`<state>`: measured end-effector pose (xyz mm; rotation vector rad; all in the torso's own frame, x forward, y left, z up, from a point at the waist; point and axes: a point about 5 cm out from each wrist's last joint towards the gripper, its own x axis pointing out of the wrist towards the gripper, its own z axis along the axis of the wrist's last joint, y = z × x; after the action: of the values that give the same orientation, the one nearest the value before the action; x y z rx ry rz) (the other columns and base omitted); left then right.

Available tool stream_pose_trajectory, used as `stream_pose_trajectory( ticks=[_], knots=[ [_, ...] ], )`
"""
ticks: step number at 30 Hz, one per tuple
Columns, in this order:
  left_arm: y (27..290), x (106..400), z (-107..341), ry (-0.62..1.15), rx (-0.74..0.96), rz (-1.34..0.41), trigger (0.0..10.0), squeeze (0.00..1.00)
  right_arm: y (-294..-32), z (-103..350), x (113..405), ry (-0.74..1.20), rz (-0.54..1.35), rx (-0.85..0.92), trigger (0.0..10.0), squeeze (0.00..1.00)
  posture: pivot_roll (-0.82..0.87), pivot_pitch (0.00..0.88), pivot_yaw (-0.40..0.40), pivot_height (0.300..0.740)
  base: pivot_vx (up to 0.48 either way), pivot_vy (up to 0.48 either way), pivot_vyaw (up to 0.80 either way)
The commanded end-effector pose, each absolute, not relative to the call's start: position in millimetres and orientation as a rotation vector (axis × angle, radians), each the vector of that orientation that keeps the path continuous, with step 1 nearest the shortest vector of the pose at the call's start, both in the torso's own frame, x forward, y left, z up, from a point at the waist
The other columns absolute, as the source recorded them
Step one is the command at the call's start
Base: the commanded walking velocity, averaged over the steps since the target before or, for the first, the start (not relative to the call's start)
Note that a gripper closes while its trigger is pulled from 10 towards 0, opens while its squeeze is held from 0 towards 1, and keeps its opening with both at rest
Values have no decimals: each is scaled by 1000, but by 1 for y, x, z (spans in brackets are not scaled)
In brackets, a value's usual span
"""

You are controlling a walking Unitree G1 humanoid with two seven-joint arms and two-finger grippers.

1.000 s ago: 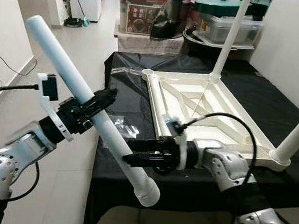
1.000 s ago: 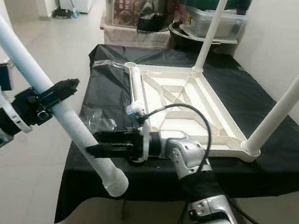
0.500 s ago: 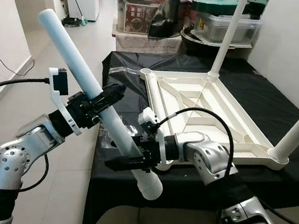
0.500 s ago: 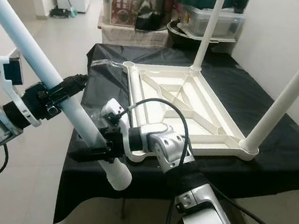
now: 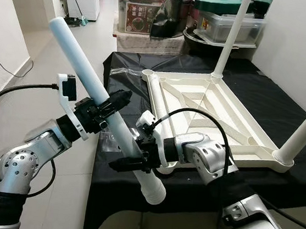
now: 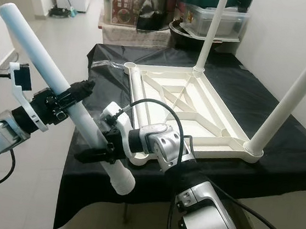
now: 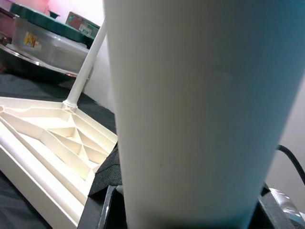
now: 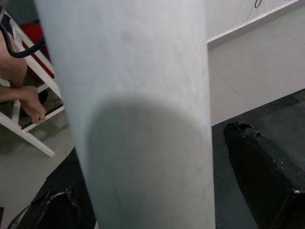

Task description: Building children table

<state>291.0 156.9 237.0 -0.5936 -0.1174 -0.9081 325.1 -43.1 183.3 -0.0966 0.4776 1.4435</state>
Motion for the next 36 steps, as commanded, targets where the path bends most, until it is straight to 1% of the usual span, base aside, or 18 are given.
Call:
stream_pose_trajectory(
  ticks=[1, 5, 6, 7, 9, 10, 11, 21, 22, 24, 25, 28, 36],
  knots=[
    [151, 291, 247, -165, -588, -954, 10000, 0, -35, 186, 323, 477, 1464, -111, 10000, 0, 41, 0, 3, 740, 0, 0, 0],
    [151, 293, 246, -166, -585, -951, 10000, 0, -31, 189, 320, 464, 1495, -101, 10000, 0, 36, 0, 7, 740, 0, 0, 0],
    [152, 293, 246, -166, -585, -949, 10000, 0, -30, 190, 319, 461, 1501, -106, 9255, 0, 36, 0, 7, 740, 0, 0, 0],
    [152, 294, 245, -167, -586, -948, 10000, 0, -29, 190, 318, 458, 1506, -109, 8824, 0, 33, 0, 9, 740, 0, 0, 0],
    [152, 294, 245, -168, -586, -947, 10000, 0, -29, 190, 318, 457, 1509, -111, 8824, 0, 33, 0, 9, 740, 0, 0, 0],
    [153, 294, 245, -168, -585, -946, 10000, 0, -28, 190, 317, 457, 1513, -114, 8118, 0, 33, 0, 9, 740, 0, 0, 0],
    [153, 295, 245, -171, -586, -944, 10000, 0, -27, 190, 316, 460, 1518, -116, 10000, 0, 33, 0, 9, 740, 0, 0, 0],
    [155, 298, 246, -183, -589, -936, 10000, 0, -20, 186, 313, 467, 1520, -136, 10000, 0, 30, 0, 11, 740, 0, 0, 0],
    [154, 299, 247, -187, -589, -938, 10000, 0, -20, 184, 313, 475, 1520, -142, 4706, 0, 30, 0, 11, 740, 0, 0, 0],
    [154, 299, 248, -189, -589, -939, 10000, 0, -19, 183, 312, 481, 1521, -147, 4706, 0, 30, 0, 11, 740, 0, 0, 0],
    [153, 299, 249, -193, -590, -943, 10000, 0, -19, 181, 312, 493, 1521, -157, 0, 0, 30, 0, 11, 740, 0, 0, 0],
    [151, 301, 252, -202, -593, -949, 10000, 0, -18, 175, 313, 518, 1488, -195, 0, 0, 30, 0, 11, 740, 0, 0, 0],
    [149, 302, 251, -206, -592, -947, 10000, 0, -15, 173, 315, 522, 1462, -204, 0, 0, 30, 0, 11, 740, 0, 0, 0]
  ],
)
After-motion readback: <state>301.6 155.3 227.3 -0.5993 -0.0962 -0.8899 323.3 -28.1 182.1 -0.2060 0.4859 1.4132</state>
